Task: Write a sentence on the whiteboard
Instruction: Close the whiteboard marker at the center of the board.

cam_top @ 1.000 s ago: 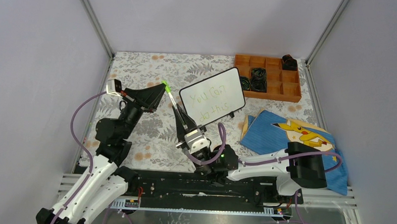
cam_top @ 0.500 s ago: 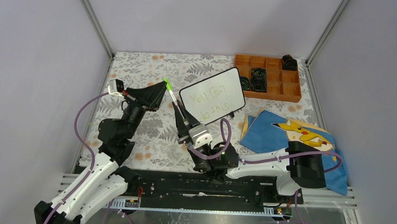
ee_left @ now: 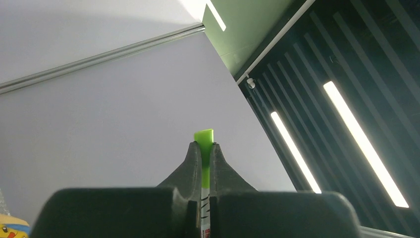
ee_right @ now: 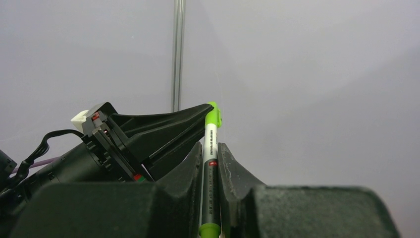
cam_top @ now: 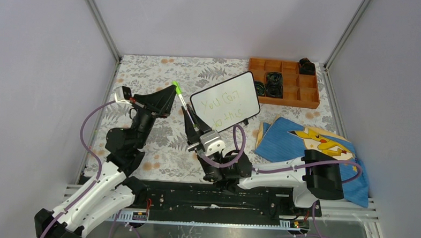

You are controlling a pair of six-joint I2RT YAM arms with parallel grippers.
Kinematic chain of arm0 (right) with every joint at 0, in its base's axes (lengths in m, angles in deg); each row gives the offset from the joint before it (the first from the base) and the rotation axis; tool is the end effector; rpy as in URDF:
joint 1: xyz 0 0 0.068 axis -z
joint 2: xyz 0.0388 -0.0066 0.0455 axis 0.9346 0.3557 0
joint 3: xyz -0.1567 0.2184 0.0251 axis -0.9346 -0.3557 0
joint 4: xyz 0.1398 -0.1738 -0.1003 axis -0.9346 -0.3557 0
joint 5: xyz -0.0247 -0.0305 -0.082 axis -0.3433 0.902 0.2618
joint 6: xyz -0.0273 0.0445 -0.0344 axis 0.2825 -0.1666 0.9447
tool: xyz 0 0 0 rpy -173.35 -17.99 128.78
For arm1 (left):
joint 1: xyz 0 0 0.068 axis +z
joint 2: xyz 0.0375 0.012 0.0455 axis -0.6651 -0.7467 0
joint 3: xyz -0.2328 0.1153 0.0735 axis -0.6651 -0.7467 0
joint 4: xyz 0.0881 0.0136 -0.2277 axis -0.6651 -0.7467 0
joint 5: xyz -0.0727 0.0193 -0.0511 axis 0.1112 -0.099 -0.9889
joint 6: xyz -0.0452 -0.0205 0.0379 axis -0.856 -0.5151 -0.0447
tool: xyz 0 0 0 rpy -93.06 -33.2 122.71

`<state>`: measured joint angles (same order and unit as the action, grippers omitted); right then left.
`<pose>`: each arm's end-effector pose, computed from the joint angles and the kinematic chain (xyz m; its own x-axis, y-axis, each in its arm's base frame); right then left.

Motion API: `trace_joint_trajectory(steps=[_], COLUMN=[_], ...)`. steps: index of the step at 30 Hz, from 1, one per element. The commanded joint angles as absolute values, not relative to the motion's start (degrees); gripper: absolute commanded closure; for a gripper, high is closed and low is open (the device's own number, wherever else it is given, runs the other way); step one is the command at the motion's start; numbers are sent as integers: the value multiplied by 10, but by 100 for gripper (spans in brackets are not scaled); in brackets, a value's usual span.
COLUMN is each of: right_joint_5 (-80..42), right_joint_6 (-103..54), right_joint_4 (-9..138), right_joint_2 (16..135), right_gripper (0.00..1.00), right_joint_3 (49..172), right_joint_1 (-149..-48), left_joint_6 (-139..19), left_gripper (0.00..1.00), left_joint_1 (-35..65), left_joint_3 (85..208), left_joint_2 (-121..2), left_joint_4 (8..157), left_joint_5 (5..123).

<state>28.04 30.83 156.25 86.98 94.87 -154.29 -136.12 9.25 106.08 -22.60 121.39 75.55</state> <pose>0.0568 0.3086 0.3988 0.5982 0.2743 -0.7529 -0.4364 0.8996 -0.0190 0.1287 -0.0789 0.3751 -0.4784 -0.8781 -0.0071 0.4860 -0.2580 -0.8350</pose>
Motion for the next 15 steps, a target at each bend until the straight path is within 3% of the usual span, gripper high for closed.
trace_joint_trajectory(steps=[1, 5, 7, 9, 15], right_joint_5=[251, 240, 241, 242, 242], right_joint_6=[292, 296, 298, 299, 300], right_joint_4=[1627, 1628, 1627, 1627, 1628], right_joint_2=[872, 863, 860, 858, 853], right_gripper=[100, 100, 100, 100, 100], right_joint_3=[992, 977, 973, 970, 966], right_joint_1=[-1513, -1513, -1513, -1513, -1513], left_joint_6=[-1326, -1308, -1300, -1297, -1298], left_gripper=[100, 100, 90, 87, 86], left_joint_1=[54, 53, 54, 54, 54], left_joint_3=[1042, 1040, 1044, 1045, 1050], left_joint_2=[-217, -194, -186, -185, -193], left_joint_4=[1206, 1178, 1161, 1155, 1156], left_joint_5=[620, 642, 654, 657, 653])
